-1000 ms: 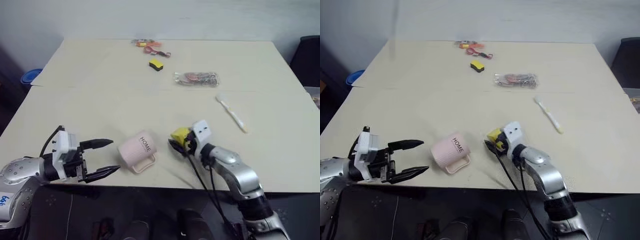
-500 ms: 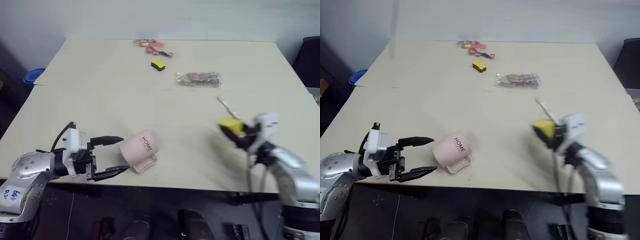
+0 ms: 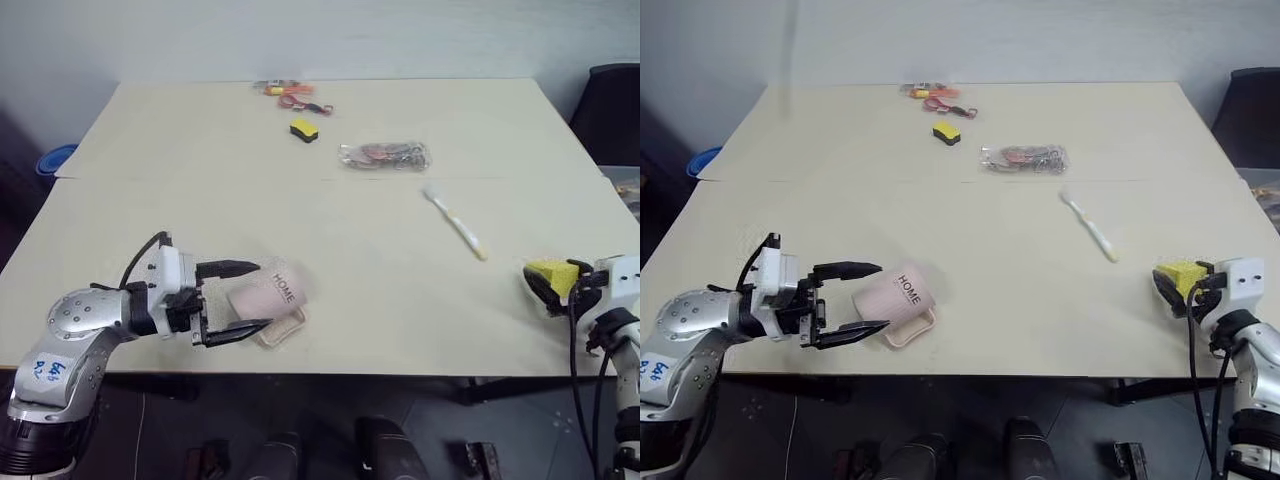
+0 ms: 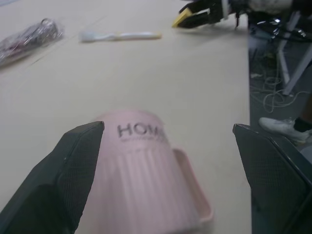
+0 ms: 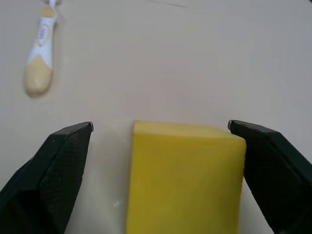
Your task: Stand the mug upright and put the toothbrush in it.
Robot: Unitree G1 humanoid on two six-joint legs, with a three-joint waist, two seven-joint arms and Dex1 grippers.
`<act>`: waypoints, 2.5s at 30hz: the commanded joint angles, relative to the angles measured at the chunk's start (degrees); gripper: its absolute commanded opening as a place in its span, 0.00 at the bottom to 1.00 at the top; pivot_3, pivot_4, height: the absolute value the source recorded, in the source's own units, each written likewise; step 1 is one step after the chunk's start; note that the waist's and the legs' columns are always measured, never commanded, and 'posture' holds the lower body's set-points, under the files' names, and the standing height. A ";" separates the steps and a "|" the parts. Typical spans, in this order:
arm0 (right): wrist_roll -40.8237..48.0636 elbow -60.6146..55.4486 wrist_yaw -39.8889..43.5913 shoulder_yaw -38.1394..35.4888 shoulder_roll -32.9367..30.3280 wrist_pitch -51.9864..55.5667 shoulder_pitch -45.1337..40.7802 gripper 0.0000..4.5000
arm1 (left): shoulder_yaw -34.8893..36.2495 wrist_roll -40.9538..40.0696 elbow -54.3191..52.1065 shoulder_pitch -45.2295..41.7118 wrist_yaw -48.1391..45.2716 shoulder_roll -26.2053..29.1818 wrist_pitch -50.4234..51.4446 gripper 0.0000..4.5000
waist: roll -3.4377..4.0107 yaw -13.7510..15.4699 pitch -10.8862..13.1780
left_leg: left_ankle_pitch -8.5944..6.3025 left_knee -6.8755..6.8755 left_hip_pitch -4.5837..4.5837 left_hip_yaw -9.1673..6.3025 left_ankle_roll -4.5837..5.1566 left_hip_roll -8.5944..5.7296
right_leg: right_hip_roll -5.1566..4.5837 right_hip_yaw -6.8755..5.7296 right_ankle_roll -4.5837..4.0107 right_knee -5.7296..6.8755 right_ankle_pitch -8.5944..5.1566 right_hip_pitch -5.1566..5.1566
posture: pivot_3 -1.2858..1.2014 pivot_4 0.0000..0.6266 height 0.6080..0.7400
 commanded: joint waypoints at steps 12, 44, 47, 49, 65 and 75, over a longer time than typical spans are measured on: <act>12.49 -35.61 27.25 6.73 0.72 -7.41 23.06 1.00 | 11.65 -11.40 -18.99 9.76 3.11 13.82 24.00 1.00 | -0.05 1.36 0.06 | -0.10 0.00 0.11 -0.10 0.13 0.01 | -0.02 -0.02 0.03 -0.23 0.02 0.30 | 0.52 0.24 1.00; 9.88 -42.15 18.01 8.51 5.72 -8.14 28.12 1.00 | -26.16 10.89 -0.59 -20.20 6.77 -3.04 17.30 0.00 | -0.07 2.51 0.06 | -0.06 0.09 0.09 -0.12 0.06 -0.03 | 0.00 -0.05 0.03 -0.11 0.02 0.22 | 0.52 0.24 1.00; 9.58 -42.57 17.17 7.67 5.75 -8.71 29.27 1.00 | -23.37 3.36 4.54 -20.98 -0.84 -14.28 7.59 0.00 | -0.08 3.16 0.06 | -0.06 0.14 0.05 -0.14 0.07 -0.06 | -0.02 -0.09 0.03 -0.12 0.02 0.22 | 0.52 0.24 1.00; 9.08 -42.55 16.63 7.05 5.81 -9.61 29.81 1.00 | -22.58 1.25 9.62 -21.27 -5.43 -21.80 -0.09 0.00 | -0.13 3.24 0.08 | -0.06 0.25 -0.01 -0.19 0.10 -0.12 | -0.06 -0.16 0.04 -0.11 0.02 0.22 | 0.52 0.24 1.00; 6.96 -43.05 10.38 4.62 8.11 -14.07 32.79 1.00 | -22.81 12.16 46.54 -21.24 -11.00 -39.99 -27.03 0.17 | -0.20 2.46 -0.12 | -0.06 0.37 0.13 -0.01 0.07 -0.05 | 0.02 -0.07 0.12 -0.02 0.06 0.29 | 0.52 0.24 1.00; 8.02 -40.18 11.69 0.35 8.85 -16.71 39.14 1.00 | -17.03 9.79 29.74 -13.97 -11.28 -26.14 -17.73 0.80 | -0.10 1.48 -0.18 | -0.05 0.23 0.18 -0.02 0.05 -0.02 | 0.03 -0.02 0.11 0.10 0.06 0.21 | 0.52 0.24 1.00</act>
